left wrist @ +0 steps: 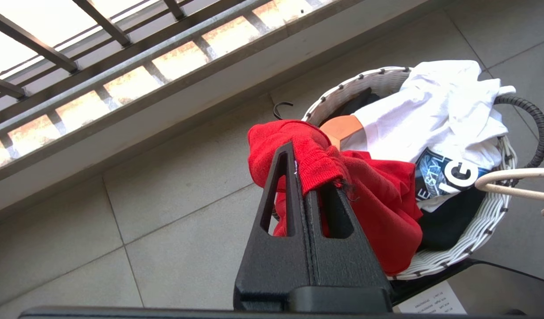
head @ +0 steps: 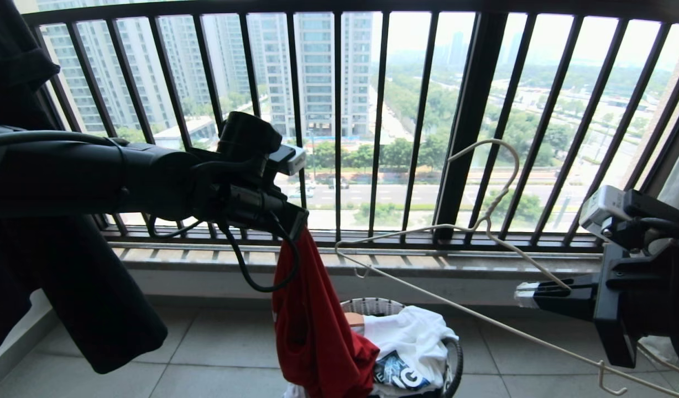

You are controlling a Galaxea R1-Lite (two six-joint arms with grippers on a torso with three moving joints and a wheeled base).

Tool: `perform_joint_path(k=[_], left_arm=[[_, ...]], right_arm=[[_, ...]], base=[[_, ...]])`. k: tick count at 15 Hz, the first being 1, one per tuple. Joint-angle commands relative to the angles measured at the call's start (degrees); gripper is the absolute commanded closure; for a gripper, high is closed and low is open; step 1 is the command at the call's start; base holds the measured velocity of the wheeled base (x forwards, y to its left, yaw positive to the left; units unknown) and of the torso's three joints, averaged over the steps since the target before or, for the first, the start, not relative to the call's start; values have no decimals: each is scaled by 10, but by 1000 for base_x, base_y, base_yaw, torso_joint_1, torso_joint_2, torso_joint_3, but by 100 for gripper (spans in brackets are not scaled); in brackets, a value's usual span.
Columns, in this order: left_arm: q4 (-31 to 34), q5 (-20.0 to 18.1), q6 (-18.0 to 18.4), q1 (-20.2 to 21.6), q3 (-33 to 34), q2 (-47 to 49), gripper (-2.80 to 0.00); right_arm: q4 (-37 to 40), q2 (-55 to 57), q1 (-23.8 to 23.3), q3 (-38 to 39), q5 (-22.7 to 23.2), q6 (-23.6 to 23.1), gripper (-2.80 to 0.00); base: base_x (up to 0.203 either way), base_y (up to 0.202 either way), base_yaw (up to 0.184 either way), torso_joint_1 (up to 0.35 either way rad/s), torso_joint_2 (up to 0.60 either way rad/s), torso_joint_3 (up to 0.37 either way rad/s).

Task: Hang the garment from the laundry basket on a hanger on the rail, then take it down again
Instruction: Hang the clothes on the clothes rack

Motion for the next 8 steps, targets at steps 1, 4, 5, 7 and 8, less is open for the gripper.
perform_joint_path(k=[1,4,5,7,8], left_arm=[[0,0,0,0,2,3,0],[0,0,0,0,4,3,0],[0,0,0,0,3,3,0],[0,0,0,0,4,5,0],[0,0,0,0,4,5,0]], right_arm=[[0,33,29,1,9,7,0],[-25,70,56,-13,38,103,0],[-38,75,65,-15,45,117,0],[-42,76,75,-16,46,129,0],[-43,79,80,-17,46,141,0]], base=[[0,0,0,0,0,0],[0,0,0,0,0,0],[0,0,0,0,0,0],[0,0,0,0,0,0],[0,0,0,0,0,0]])
